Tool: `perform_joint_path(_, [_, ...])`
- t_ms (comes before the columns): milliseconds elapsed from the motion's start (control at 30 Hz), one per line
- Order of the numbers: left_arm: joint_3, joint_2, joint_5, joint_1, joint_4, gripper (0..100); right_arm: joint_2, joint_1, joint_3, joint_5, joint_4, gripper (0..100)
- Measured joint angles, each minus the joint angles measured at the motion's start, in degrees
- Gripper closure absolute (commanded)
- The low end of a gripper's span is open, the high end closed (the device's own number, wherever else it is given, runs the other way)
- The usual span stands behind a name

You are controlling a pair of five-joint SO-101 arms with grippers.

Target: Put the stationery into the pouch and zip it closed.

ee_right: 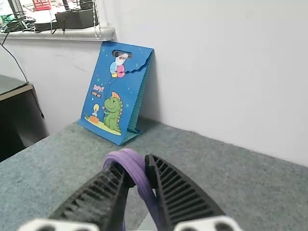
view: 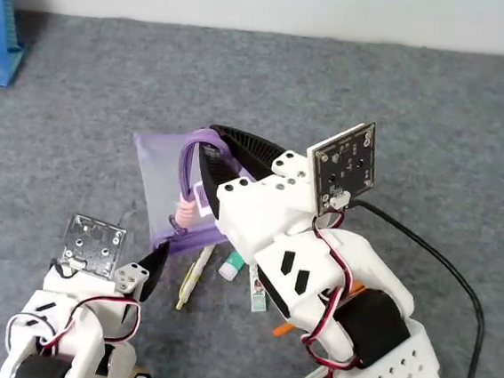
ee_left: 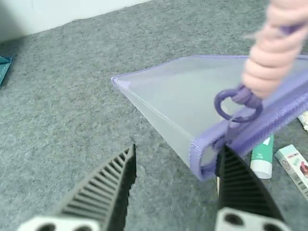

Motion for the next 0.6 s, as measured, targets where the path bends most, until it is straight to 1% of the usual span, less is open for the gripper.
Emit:
perform_joint_path(300, [8.00, 0.00, 0.35, 0.18, -5.01, 74, 0.09, -0.18, -7.74, 0.18, 9.49, 99.1])
perform_joint_path(500, [9.49, 0.00, 2.29, 0.26, -6.86, 74, 0.00, -0.18, -8.53, 0.18, 14.15, 99.1])
perform_joint_path(533, [9.58, 0.00, 2.90, 0.26, -6.86, 74, -0.18, -0.18, -8.53, 0.18, 14.77, 99.1])
perform_joint_path(600, [9.58, 0.00, 3.43, 0.09, -6.86, 79, -1.05, -0.18, -8.53, 0.18, 15.65, 99.1])
